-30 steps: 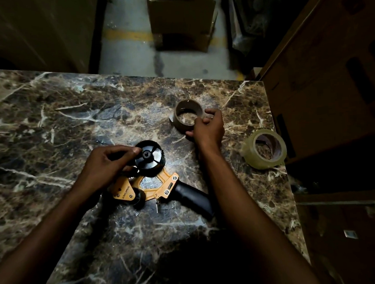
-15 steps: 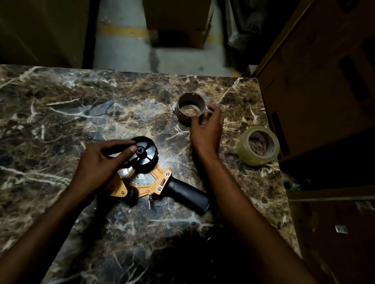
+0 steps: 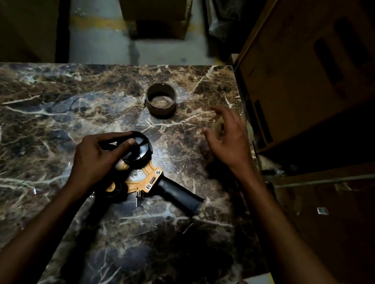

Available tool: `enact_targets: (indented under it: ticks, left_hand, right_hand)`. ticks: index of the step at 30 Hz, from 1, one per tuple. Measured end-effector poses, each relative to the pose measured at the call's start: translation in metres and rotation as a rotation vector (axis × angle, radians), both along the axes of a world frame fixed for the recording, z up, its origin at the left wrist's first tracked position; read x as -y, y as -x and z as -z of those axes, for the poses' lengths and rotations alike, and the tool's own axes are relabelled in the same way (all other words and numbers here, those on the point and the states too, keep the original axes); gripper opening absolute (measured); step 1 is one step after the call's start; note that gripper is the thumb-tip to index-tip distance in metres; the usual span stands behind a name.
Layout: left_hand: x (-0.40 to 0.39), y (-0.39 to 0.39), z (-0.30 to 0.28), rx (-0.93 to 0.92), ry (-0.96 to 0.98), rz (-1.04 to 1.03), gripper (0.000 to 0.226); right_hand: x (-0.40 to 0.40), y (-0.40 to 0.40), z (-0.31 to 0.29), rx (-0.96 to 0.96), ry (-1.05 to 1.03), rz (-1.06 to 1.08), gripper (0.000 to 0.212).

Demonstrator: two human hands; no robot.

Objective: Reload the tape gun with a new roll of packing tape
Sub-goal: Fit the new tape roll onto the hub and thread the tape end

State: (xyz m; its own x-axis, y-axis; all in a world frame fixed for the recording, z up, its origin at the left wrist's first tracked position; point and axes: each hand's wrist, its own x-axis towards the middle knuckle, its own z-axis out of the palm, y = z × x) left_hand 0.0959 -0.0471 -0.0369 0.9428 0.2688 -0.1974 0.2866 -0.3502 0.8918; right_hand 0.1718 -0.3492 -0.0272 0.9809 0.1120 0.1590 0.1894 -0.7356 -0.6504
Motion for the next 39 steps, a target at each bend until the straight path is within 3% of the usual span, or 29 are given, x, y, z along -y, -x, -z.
enact_targets:
  ticks: [4,8,13,30,39]
  left_hand:
    - [0.008,-0.004,0.002,0.003,0.003,0.019,0.029]
    - [0.013,-0.007,0.004,0.025,0.000,0.017,0.022]
    - [0.028,-0.017,0.005,0.067,-0.030,0.076,0.022]
    - [0.028,-0.010,0.010,0.080,-0.185,0.071,0.011]
    - [0.026,-0.009,0.012,0.088,-0.122,0.071,0.016]
  right_hand:
    - [0.041,-0.007,-0.007,0.040,0.074,-0.018,0.051]
    - [0.075,-0.009,-0.010,-0.152,0.270,-0.078,0.084]
    - [0.084,-0.012,0.005,-0.337,0.200,-0.176,0.116]
    - [0.046,0.001,0.033,-0.178,0.069,-0.265,0.113]
    - [0.036,-0.002,0.033,-0.181,0.025,-0.282,0.112]
